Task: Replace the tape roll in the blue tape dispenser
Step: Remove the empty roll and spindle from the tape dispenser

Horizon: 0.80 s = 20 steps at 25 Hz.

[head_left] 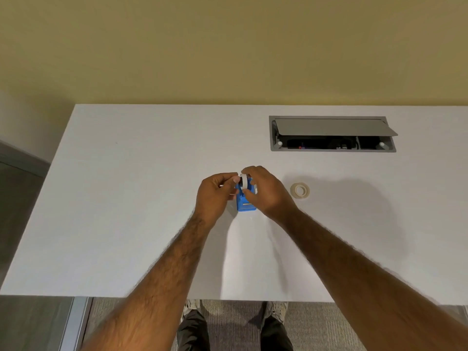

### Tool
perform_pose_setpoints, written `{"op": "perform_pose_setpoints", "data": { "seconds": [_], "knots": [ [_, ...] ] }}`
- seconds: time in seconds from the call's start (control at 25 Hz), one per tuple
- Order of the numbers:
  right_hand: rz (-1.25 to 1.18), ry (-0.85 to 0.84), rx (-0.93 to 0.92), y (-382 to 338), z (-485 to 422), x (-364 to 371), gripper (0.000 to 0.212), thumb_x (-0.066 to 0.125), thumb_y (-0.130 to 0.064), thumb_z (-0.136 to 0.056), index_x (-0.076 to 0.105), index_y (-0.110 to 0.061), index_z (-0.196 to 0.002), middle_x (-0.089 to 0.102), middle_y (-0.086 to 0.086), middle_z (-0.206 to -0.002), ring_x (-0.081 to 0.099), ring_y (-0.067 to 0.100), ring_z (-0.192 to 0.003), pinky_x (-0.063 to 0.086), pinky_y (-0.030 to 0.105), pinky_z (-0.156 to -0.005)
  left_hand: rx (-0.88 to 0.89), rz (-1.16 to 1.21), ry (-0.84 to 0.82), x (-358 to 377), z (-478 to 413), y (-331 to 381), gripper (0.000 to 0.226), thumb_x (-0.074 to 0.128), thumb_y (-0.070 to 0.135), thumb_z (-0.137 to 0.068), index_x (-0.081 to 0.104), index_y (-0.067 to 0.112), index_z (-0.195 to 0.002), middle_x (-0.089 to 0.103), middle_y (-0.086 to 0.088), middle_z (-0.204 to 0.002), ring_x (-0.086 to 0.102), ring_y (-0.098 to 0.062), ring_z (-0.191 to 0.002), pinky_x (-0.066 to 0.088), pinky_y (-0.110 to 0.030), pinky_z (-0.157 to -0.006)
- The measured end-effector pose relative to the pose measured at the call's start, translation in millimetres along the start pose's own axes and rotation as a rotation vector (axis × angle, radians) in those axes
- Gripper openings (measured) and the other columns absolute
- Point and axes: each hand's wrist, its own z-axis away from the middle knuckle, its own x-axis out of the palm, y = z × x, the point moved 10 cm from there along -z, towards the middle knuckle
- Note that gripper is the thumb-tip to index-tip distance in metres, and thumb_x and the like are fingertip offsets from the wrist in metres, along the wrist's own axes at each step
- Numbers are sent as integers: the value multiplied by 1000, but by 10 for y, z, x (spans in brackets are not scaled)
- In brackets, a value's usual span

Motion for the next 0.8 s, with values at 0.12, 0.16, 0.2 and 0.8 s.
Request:
{"op": "perform_pose_setpoints", "data": {
  "seconds": [0.12, 0.16, 0.2, 0.8],
  "knots": [
    [-138, 28, 1, -74, -11, -56, 43, 68, -13, -83, 55, -17, -124, 61, 4, -117, 61, 17, -95, 46, 21, -83, -19, 34, -6, 62, -4, 66, 17, 68, 19, -93, 77, 13, -107, 78, -8, -96, 71, -16, -75, 61, -31, -76],
    [-208, 45, 18, -82, -16, -92, 43, 67, -9, -83, 57, -16, -124, 62, 5, -117, 61, 15, -92, 50, 23, -83, -28, 54, 3, 62, -4, 79, 17, 69, 18, -92, 77, 12, -107, 78, -9, -96, 72, -16, -75, 61, -31, -77],
    [-277, 60, 49, -74, -18, -127, 43, 66, -7, -84, 58, -15, -126, 62, 5, -119, 61, 14, -91, 53, 25, -84, -37, 80, 15, 53, -1, 93, 17, 70, 17, -91, 77, 12, -106, 78, -8, -96, 73, -17, -76, 60, -29, -77],
    [-311, 182, 149, -229, -9, -339, 23, 62, -6, -89, 70, -11, -111, 67, 8, -110, 63, 14, -94, 49, 15, -87, -72, 179, 119, -18, 48, 254, 15, 72, 17, -90, 79, 7, -98, 78, -11, -88, 75, -28, -91, 61, -35, -86]
  ]
}}
